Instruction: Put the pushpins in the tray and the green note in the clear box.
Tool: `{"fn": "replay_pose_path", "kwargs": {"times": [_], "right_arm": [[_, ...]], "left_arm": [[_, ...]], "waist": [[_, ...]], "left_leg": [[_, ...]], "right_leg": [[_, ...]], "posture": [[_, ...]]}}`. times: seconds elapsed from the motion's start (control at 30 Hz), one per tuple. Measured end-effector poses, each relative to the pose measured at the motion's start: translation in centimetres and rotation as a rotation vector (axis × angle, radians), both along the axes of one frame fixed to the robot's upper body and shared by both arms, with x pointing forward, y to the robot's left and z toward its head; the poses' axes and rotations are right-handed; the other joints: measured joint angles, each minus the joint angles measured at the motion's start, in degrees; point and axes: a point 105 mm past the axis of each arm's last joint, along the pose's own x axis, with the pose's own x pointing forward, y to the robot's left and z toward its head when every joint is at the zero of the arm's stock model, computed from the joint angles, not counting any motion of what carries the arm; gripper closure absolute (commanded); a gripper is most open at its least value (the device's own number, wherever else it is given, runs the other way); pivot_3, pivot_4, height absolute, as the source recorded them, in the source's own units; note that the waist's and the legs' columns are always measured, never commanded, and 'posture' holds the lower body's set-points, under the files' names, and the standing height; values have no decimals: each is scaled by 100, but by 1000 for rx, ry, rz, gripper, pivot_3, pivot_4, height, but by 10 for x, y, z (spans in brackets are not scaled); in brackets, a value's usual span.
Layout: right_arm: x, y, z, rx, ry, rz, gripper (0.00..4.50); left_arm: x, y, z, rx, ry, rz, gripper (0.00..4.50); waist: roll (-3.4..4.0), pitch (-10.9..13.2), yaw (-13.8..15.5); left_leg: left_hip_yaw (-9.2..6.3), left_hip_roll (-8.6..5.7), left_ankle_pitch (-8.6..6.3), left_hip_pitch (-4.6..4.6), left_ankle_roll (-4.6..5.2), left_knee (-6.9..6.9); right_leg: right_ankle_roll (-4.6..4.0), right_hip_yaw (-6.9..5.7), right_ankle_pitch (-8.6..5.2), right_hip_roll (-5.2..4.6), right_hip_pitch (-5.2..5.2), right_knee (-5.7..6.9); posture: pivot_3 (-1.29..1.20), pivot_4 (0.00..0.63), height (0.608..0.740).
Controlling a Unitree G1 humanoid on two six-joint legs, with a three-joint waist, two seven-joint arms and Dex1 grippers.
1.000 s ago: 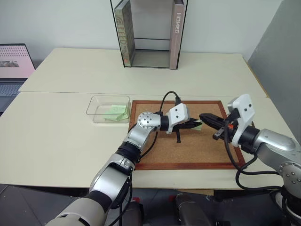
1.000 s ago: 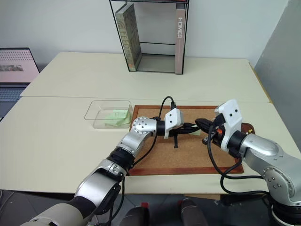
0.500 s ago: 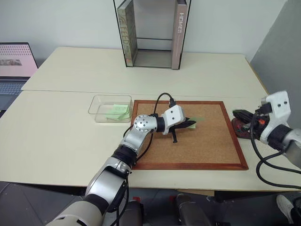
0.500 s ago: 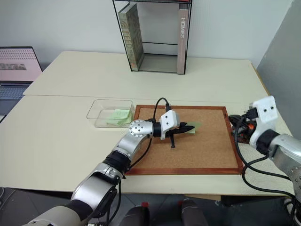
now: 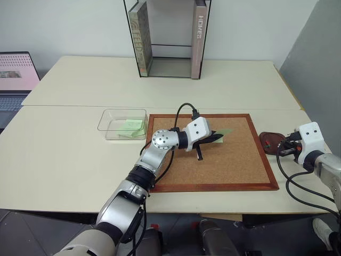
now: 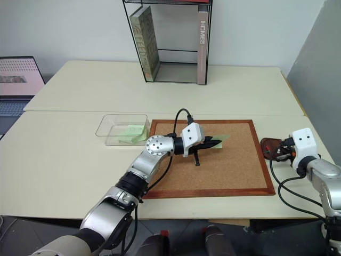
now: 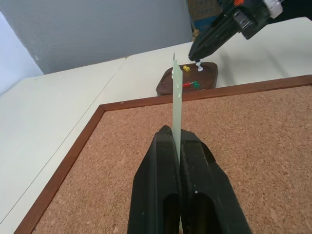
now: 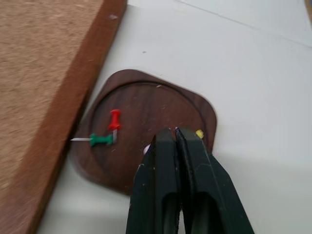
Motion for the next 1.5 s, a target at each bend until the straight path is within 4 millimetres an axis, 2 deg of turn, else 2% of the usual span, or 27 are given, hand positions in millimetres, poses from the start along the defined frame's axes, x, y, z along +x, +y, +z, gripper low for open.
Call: {"fn": "replay_pose_path", "kwargs": {"times": [0.17, 0.2, 0.23, 0.33, 0.47, 0.63, 0.73, 0.8, 0.83, 0.9, 1.0, 1.1, 1.13, 1.2, 1.3, 1.33, 1.4, 1.5], "right_arm": [[10, 2, -2, 22, -2, 9, 2225], [11, 2, -2, 25, -5, 9, 2121], [11, 3, -1, 28, -7, 10, 1782], [11, 3, -1, 36, -5, 11, 1249], [10, 3, 13, 49, -51, 12, 308], [-1, 13, 46, 69, -154, 78, 308], [-11, 28, 62, 99, -202, 166, 308], [-17, 46, 75, 123, -235, 256, 308], [-22, 62, 83, 140, -257, 336, 308], [-28, 83, 90, 167, -268, 438, 308], [-36, 125, 98, 219, -262, 632, 308], [-37, 155, 102, 243, -245, 777, 308], [-36, 161, 102, 246, -238, 804, 308], [-34, 181, 101, 257, -213, 898, 308], [-28, 203, 93, 251, -161, 994, 308], [-27, 207, 91, 245, -154, 1009, 308], [-24, 212, 84, 229, -127, 1030, 308], [-19, 215, 77, 201, -97, 1042, 308]], "left_arm": [[1, 0, 0, -4, 6, 14, 4500], [1, 0, 0, -4, 7, 14, 4500], [2, 0, 0, -5, 7, 16, 4500], [2, 0, 0, -5, 7, 18, 4500], [3, 0, 1, -11, 10, 34, 4500], [12, 4, 9, -31, 9, 96, 4500], [17, 11, 26, -51, -17, 150, 4500], [21, 20, 39, -66, -41, 201, 4500], [23, 30, 50, -78, -63, 250, 4500], [25, 47, 58, -82, -73, 322, 4500], [25, 92, 63, -55, -71, 495, 4500], [21, 134, 66, -4, -67, 652, 4500], [20, 143, 67, 6, -71, 685, 4500], [18, 173, 76, 48, -97, 784, 4500], [17, 211, 86, 96, -127, 920, 4500], [17, 217, 85, 107, -126, 943, 4500], [17, 228, 77, 123, -96, 981, 4500], [21, 238, 54, 165, -25, 1012, 4500]], "waist": [[1, 0, 4], [1, 0, 5], [1, 0, 5], [1, 0, 5], [1, 0, 4], [2, 0, 9], [2, 1, -1], [2, 1, -19], [3, 1, -21], [3, 0, -37], [6, 1, -54], [4, 2, -36], [2, 4, -29], [-1, 5, -20], [-1, 5, 2], [-1, 5, 2], [-1, 5, 18], [-1, 5, 31]], "left_leg": [[0, -1, 0, -1, 0, 1], [-1, -1, 0, -1, 0, 1], [-1, -1, 0, -1, 0, 1], [-1, -1, 0, -1, 0, 1], [-2, -1, 0, -1, 0, 1], [-5, -2, 0, -4, 0, 2], [-5, 0, 0, -2, 0, 1], [-5, 2, 0, 0, 0, 1], [-6, 4, 0, 4, 0, 1], [-5, 8, 0, 6, 0, 1], [-6, 13, 0, 10, -1, 4], [-7, 13, 0, 8, -1, 7], [-8, 13, 0, 8, -1, 9], [-9, 13, 0, 7, -1, 7], [-10, 11, 0, 3, -1, 5], [-10, 11, 0, 3, -1, 5], [-17, 10, 0, -3, -1, 4], [-22, 10, 0, -19, -2, 6]], "right_leg": [[1, 1, 0, -1, 0, 0], [1, 0, 0, -1, 0, 0], [1, 0, 0, 0, 1, 0], [1, 0, 0, 0, 1, 1], [1, 0, 1, 0, 0, 2], [1, -1, 1, -1, 0, 2], [1, -1, 1, 0, 1, 2], [1, -1, 1, 2, 0, 6], [1, -3, 1, 3, 3, 8], [1, -2, 1, 6, 3, 11], [1, -4, 1, 9, 3, 15], [0, -6, 1, 8, 2, 14], [0, -7, 1, 8, 3, 14], [0, -11, 1, 7, 3, 10], [-1, -17, 0, 2, 2, 4], [-1, -18, 0, 1, 2, 4], [-2, -27, -1, -2, 1, 0], [-3, -34, 0, -3, -10, 0]], "posture": [[0, 150, 740], [0, 150, 740], [0, 150, 740], [0, 150, 740], [0, 150, 740], [0, 150, 740], [0, 150, 740], [0, 150, 740], [0, 150, 740], [0, 150, 740], [0, 150, 740], [0, 150, 740], [0, 150, 740], [0, 150, 740], [0, 150, 740], [0, 150, 740], [0, 150, 740], [0, 150, 740]]}}
